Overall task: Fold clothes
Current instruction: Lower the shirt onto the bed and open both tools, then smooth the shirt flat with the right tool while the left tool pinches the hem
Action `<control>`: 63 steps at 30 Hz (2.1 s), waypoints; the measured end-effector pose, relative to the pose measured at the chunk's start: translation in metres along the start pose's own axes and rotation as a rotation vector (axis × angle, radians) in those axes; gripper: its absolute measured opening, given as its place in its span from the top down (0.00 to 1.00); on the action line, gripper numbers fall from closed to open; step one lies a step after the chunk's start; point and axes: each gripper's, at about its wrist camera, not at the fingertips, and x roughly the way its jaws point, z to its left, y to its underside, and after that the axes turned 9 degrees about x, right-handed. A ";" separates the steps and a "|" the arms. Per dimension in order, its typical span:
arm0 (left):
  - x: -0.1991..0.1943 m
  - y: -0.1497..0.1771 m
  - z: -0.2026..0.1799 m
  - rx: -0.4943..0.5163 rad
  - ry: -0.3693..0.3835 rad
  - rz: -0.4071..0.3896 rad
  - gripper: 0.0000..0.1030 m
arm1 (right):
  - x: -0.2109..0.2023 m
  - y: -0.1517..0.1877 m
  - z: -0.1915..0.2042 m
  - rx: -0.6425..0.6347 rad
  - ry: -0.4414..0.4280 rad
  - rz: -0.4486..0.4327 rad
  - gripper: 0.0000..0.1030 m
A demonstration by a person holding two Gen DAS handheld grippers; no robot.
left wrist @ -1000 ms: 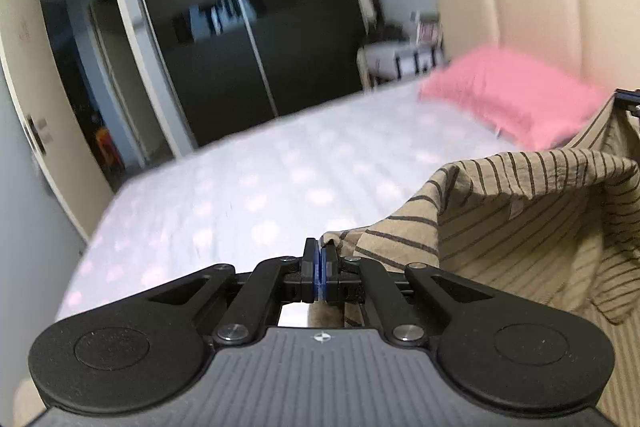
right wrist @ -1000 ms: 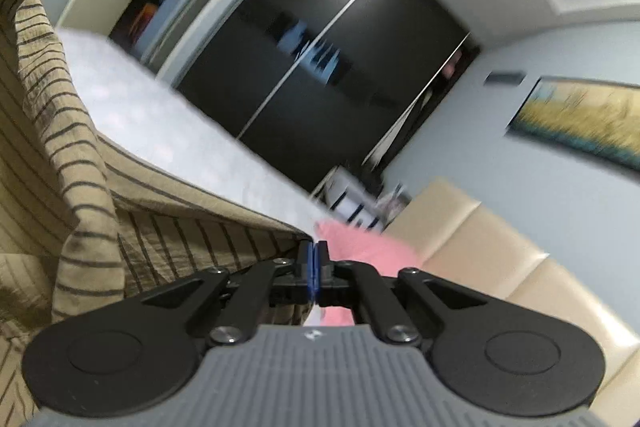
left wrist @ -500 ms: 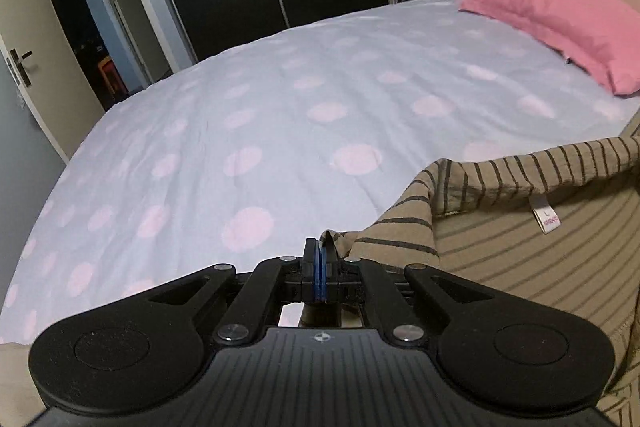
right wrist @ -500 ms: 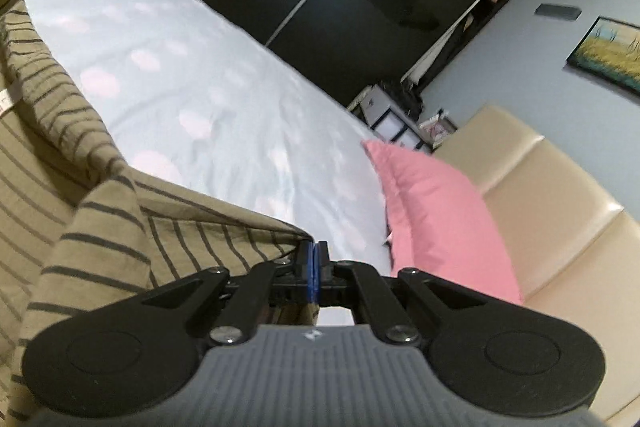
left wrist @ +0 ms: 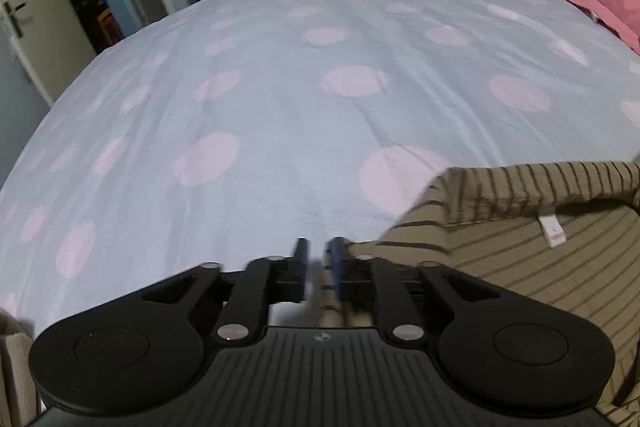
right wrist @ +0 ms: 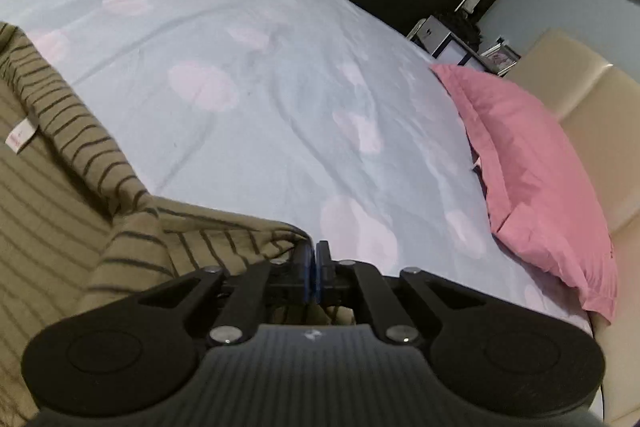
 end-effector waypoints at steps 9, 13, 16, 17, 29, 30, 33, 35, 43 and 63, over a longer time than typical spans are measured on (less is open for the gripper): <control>-0.062 0.003 0.023 -0.047 0.119 -0.086 0.69 | -0.077 0.002 -0.044 0.192 -0.192 -0.052 0.69; -0.066 0.005 0.000 -0.043 0.219 -0.050 0.51 | -0.087 0.009 -0.032 0.254 -0.344 0.016 0.51; -0.052 0.006 -0.018 -0.015 0.176 -0.004 0.51 | -0.078 0.016 -0.009 0.212 -0.343 0.059 0.49; -0.046 0.006 -0.020 -0.020 0.177 0.014 0.53 | -0.076 0.018 -0.002 0.197 -0.341 0.073 0.51; -0.032 -0.027 -0.011 -0.070 0.182 -0.059 1.00 | -0.067 -0.039 0.001 0.320 -0.348 -0.019 0.98; -0.030 -0.032 -0.009 -0.083 0.183 -0.063 1.00 | -0.065 -0.046 0.000 0.341 -0.344 -0.029 0.98; -0.023 -0.045 -0.007 -0.114 0.188 -0.071 1.00 | -0.057 -0.063 0.001 0.385 -0.331 -0.045 0.98; -0.014 -0.050 -0.010 -0.121 0.178 -0.069 1.00 | -0.050 -0.068 0.006 0.392 -0.317 -0.048 0.98; 0.020 -0.041 -0.019 -0.163 0.187 -0.009 1.00 | -0.025 -0.057 0.023 0.377 -0.289 -0.003 0.97; -0.142 0.071 0.097 -0.234 0.131 -0.054 0.51 | -0.141 0.045 -0.133 0.630 -0.251 0.055 0.48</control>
